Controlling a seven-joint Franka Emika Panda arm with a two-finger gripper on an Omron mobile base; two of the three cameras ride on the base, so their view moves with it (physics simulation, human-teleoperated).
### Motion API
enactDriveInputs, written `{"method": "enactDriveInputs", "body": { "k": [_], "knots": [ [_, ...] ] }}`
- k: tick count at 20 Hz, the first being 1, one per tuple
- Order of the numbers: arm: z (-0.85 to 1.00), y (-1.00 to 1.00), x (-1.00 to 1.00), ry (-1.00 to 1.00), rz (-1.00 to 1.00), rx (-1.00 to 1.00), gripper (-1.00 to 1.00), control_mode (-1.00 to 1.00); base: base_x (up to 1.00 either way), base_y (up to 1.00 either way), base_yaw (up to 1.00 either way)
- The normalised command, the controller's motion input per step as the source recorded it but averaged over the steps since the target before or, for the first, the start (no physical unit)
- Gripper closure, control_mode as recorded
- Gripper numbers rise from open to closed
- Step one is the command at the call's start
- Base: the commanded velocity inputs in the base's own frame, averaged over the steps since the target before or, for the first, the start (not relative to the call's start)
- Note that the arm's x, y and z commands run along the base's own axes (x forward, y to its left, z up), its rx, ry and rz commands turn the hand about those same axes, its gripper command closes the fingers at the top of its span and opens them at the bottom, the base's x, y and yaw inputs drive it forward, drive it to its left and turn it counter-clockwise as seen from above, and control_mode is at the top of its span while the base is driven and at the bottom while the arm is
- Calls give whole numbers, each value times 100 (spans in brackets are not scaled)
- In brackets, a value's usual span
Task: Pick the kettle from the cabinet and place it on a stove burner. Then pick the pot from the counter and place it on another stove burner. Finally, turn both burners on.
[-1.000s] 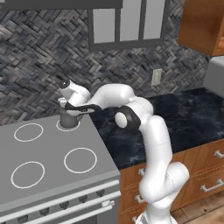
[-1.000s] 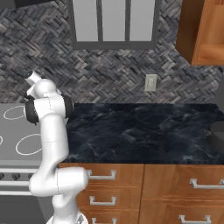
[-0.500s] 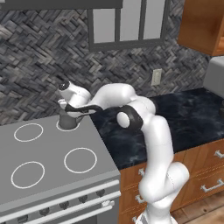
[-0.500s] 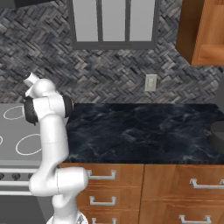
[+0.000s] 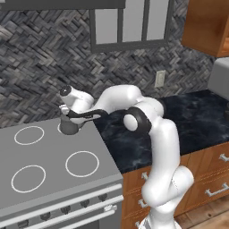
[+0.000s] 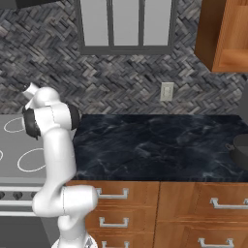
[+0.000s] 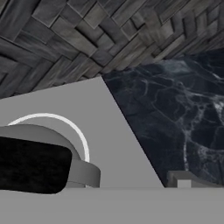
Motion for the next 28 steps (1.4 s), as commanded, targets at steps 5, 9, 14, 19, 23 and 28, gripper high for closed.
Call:
{"method": "enactDriveInputs", "body": {
  "k": [5,9,14,19,23,28],
  "knots": [
    [-11,0,-21,-3,0,0,-100,-100,0,0,0],
    [-12,0,-8,-4,0,0,-100,-100,0,0,0],
    [-11,0,0,-7,0,0,-100,-100,0,0,0],
    [-2,0,0,-1,0,0,-100,-100,0,0,0],
    [0,0,0,0,0,0,-100,-100,0,0,0],
    [-2,0,-2,-7,0,0,-100,-100,0,0,0]
  ]
}}
